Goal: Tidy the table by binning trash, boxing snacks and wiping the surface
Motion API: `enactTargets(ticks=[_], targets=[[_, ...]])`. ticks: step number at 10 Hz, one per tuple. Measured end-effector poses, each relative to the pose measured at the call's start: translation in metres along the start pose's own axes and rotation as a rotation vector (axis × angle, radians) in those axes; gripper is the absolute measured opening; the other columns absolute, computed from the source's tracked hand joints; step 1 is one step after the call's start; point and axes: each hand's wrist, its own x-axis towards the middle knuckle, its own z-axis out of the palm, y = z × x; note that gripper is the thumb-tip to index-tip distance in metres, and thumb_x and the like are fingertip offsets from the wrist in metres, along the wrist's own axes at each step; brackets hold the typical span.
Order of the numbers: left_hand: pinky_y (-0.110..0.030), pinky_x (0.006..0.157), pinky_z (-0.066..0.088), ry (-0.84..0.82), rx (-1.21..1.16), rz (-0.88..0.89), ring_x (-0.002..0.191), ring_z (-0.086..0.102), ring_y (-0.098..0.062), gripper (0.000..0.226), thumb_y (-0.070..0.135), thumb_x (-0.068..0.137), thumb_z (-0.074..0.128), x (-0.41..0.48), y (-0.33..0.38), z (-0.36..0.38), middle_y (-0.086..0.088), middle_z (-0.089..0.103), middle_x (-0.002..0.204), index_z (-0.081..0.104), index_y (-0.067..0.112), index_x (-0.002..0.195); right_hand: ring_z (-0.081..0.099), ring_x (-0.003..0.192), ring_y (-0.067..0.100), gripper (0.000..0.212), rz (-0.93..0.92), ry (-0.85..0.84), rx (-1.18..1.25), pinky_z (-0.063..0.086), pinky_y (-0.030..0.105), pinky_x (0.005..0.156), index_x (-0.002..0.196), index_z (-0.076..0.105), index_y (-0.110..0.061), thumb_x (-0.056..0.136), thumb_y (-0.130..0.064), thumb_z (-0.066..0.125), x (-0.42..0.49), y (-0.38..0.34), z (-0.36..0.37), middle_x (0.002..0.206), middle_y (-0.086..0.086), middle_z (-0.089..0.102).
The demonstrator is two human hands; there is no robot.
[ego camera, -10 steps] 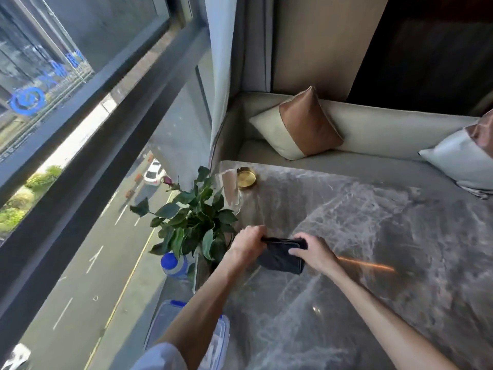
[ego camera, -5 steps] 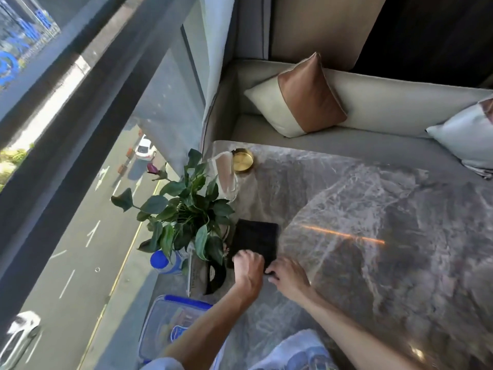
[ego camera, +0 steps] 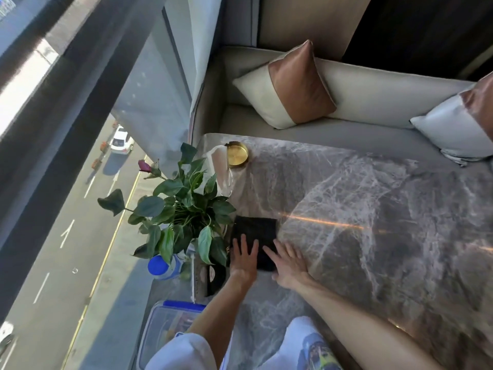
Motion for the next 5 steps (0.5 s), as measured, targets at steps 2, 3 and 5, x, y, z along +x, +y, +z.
enactTargets(ticks=[2, 3, 5], targets=[[-0.045, 0.113, 0.031, 0.141, -0.077, 0.011, 0.143, 0.022, -0.035, 0.062, 0.007, 0.088, 0.05, -0.022, 0.006, 0.006, -0.019, 0.022, 0.154, 0.026, 0.011, 0.145, 0.029, 0.141, 0.027, 0.056, -0.115, 0.245, -0.021, 0.027, 0.038, 0.114, 0.144, 0.037, -0.023, 0.09, -0.023, 0.048, -0.017, -0.004, 0.006, 0.15, 0.005, 0.036], [-0.046, 0.118, 0.023, 0.015, -0.02, 0.03, 0.148, 0.009, -0.032, 0.071, 0.015, 0.09, 0.051, -0.036, -0.002, 0.02, -0.013, 0.006, 0.161, 0.014, 0.014, 0.151, 0.023, 0.143, 0.026, 0.059, -0.13, 0.16, -0.008, 0.02, 0.038, 0.117, 0.146, 0.034, -0.024, 0.09, -0.031, 0.05, -0.029, -0.002, 0.014, 0.152, 0.005, 0.033], [-0.052, 0.113, 0.024, 0.177, 0.005, 0.011, 0.144, 0.02, -0.035, 0.058, 0.017, 0.089, 0.044, -0.06, 0.01, 0.025, -0.012, 0.026, 0.155, 0.029, 0.019, 0.145, 0.02, 0.147, 0.02, 0.058, -0.049, 0.316, 0.198, 0.017, 0.035, 0.119, 0.148, 0.03, -0.03, 0.094, -0.044, 0.047, -0.067, 0.024, 0.022, 0.158, -0.001, 0.026]])
